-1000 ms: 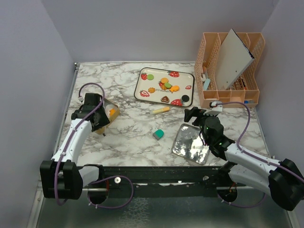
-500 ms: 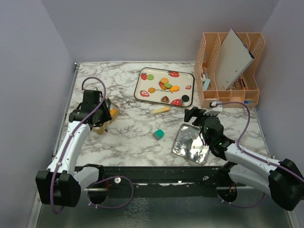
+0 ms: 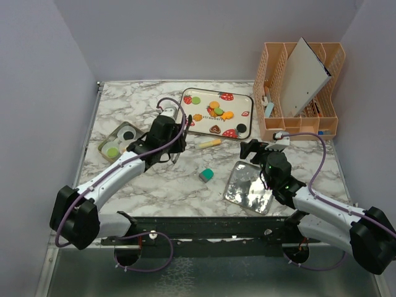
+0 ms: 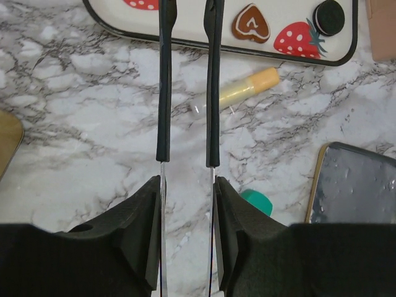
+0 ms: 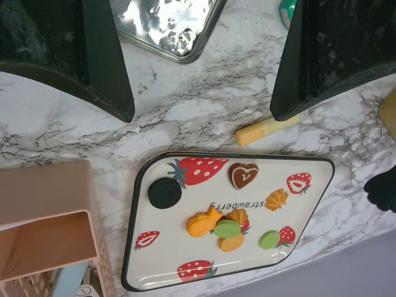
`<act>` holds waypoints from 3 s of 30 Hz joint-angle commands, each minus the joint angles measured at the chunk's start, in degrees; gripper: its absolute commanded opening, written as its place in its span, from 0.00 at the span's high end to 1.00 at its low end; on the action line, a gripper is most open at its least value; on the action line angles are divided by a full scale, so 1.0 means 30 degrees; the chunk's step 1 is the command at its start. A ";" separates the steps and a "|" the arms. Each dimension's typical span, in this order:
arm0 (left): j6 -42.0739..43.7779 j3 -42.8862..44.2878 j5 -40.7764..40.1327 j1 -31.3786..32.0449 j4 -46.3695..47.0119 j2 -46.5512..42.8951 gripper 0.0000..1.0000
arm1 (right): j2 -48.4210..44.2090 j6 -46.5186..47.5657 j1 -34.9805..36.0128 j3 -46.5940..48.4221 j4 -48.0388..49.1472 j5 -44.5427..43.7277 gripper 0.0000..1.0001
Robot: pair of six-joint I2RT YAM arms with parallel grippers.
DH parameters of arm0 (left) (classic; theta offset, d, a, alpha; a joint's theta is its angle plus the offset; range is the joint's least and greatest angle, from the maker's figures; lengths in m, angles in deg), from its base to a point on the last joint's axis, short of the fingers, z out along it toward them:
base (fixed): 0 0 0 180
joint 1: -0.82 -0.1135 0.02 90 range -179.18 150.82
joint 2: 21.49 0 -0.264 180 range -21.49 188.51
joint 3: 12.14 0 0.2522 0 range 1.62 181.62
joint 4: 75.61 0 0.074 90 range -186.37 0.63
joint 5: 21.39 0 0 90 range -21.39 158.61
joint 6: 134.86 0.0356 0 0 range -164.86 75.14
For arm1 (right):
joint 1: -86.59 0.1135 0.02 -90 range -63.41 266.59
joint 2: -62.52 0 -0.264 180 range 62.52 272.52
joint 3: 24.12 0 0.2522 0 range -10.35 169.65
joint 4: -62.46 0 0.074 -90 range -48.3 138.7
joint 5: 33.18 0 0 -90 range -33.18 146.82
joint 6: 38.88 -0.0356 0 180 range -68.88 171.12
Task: Pack the cookies
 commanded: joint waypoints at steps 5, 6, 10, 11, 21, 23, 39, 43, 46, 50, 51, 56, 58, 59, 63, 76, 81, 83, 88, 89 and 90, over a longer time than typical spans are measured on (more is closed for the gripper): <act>0.1385 -0.1388 -0.2877 0.1470 0.6410 0.2596 0.59 | -0.0178 0.0246 -0.0078 -0.0322 0.0531 -0.0102 0.00; 0.1553 -0.1430 -0.3173 0.1581 0.7047 0.3007 0.59 | -0.0107 0.0300 -0.0078 -0.0322 0.0576 -0.0031 0.00; 0.2040 -0.1636 -0.4167 0.1915 0.8569 0.4542 0.57 | 0.0206 0.0383 -0.0078 -0.0235 0.0681 0.0268 0.00; 0.2048 -0.1713 -0.4426 0.1959 0.8939 0.4917 0.57 | 0.0227 0.0398 -0.0078 -0.0209 0.0705 0.0323 0.00; 0.2502 -0.1765 -0.5204 0.2394 1.0745 0.8959 0.51 | 0.0488 0.0781 -0.0078 -0.0223 0.0937 0.0467 0.00; 0.2545 -0.1672 -0.5266 0.2433 1.0758 0.9393 0.48 | 0.0559 0.0781 -0.0078 -0.0163 0.0868 0.0657 0.00; 0.1618 -0.1927 -0.5533 0.2530 0.9190 0.6457 0.24 | -0.0314 -0.1045 -0.0076 0.4236 -0.9685 0.3595 0.00; 0.1250 -0.2209 -0.5532 0.2543 0.7808 0.4136 0.18 | 0.0334 -0.2137 -0.0078 0.5879 -1.3020 0.4479 0.00; 0.1022 -0.2629 -0.5627 0.2527 0.6768 0.2143 0.14 | 0.0697 -0.2287 -0.0076 0.6566 -1.4368 0.5413 0.00; 0.1078 -0.3926 -0.5422 0.2536 0.6539 -0.0872 0.05 | 0.2044 -0.2529 -0.0078 0.7175 -1.5445 0.7096 0.00; 0.0914 -0.4413 -0.5454 0.2531 0.6590 -0.1649 0.03 | 0.2500 -0.2530 -0.0075 0.7327 -1.5629 0.7413 0.00; -0.0119 -0.7310 -0.6007 0.2499 0.8499 -0.5797 0.01 | 0.5168 -0.3163 0.0235 0.8684 -1.7595 0.6833 0.06; 0.0103 -0.8012 -0.5954 0.2497 0.9009 -0.6942 0.01 | 0.6123 -0.3753 0.0816 0.9139 -1.8208 0.6305 0.09; 0.0078 -0.8150 -0.5916 0.2497 0.9005 -0.7351 0.01 | 0.6610 -0.4071 0.1180 0.9389 -1.8571 0.6076 0.10; 0.0056 -0.8980 -0.6567 0.2497 0.9415 -0.8670 0.01 | 0.8704 -0.5795 0.2686 1.0727 -2.0546 0.4595 0.12; 0.0204 -0.9344 -0.8067 0.2498 0.9000 -0.9579 0.01 | 1.1103 -0.8878 0.3635 1.1795 -2.1226 0.3858 0.42; 0.0203 -0.9255 -0.7917 0.2497 0.9029 -0.9201 0.01 | 1.1478 -0.9479 0.3617 1.1731 -2.0555 0.3884 0.49; 0.0233 -0.9174 -0.7851 0.2523 0.8997 -0.9078 0.01 | 1.1737 -0.9631 0.3638 1.1710 -2.0378 0.3913 0.52; 0.0175 -0.9276 -0.7877 0.2502 0.9021 -0.9155 0.01 | 1.2228 -0.9844 0.3642 1.1513 -1.9815 0.4226 0.59; 0.0174 -0.9271 -0.7900 0.2498 0.9028 -0.9184 0.01 | 1.2265 -0.9871 0.3642 1.1469 -1.9706 0.4267 0.62; 0.0174 -0.9296 -0.7906 0.2497 0.9029 -0.9236 0.01 | 1.2343 -0.9893 0.3642 1.1435 -1.9656 0.4272 0.64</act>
